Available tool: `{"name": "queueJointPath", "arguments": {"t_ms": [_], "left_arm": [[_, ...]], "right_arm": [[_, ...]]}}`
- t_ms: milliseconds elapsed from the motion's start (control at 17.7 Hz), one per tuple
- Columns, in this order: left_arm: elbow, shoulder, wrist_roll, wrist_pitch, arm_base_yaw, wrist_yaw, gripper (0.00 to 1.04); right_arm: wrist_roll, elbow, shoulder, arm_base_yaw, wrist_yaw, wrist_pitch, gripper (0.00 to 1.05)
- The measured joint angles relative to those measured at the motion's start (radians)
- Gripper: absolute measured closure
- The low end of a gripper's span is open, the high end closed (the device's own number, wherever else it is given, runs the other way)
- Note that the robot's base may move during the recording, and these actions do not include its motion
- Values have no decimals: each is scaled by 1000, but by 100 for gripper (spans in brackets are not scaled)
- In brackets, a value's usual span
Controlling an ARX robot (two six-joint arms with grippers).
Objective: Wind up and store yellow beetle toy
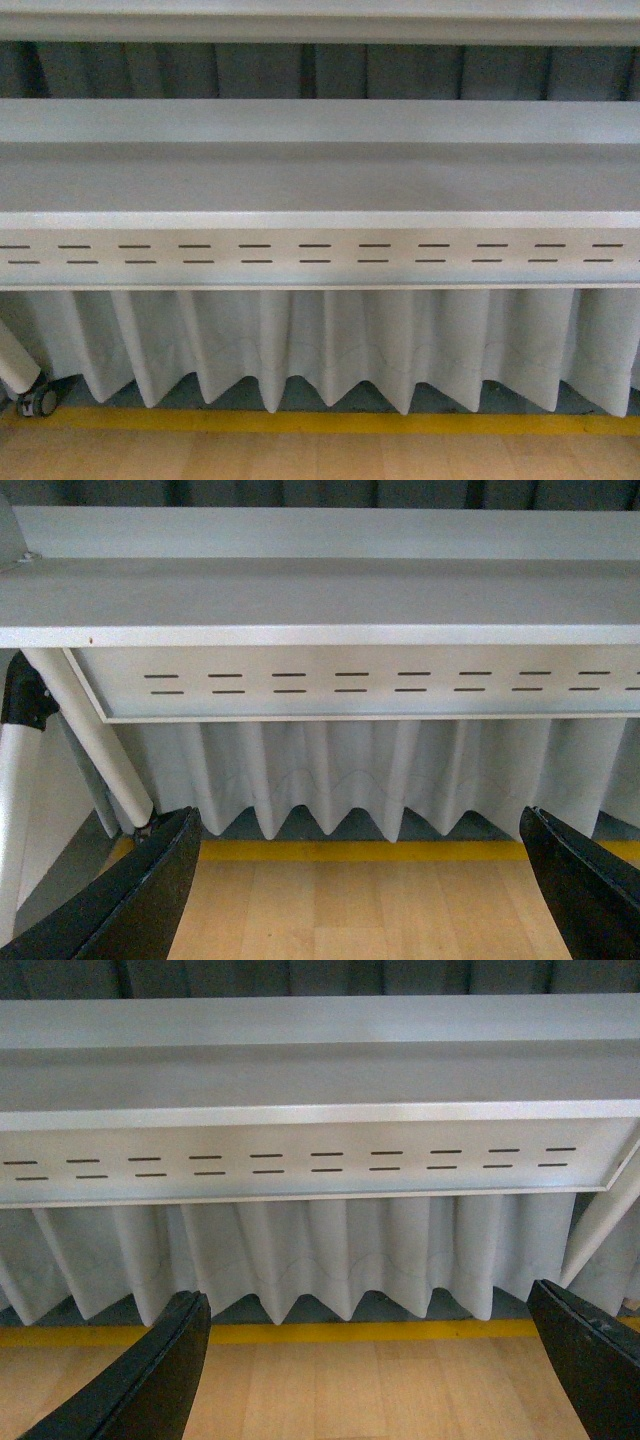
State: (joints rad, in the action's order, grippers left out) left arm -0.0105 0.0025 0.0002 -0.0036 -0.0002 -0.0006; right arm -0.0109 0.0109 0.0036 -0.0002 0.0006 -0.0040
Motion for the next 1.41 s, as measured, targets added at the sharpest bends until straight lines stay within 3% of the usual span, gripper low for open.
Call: {"name": "queueJointPath", "arguments": {"t_ms": [1411], "left_arm": [[0,0,0,0,0,0,7]], "right_arm": [[0,0,0,0,0,0,7]]}}
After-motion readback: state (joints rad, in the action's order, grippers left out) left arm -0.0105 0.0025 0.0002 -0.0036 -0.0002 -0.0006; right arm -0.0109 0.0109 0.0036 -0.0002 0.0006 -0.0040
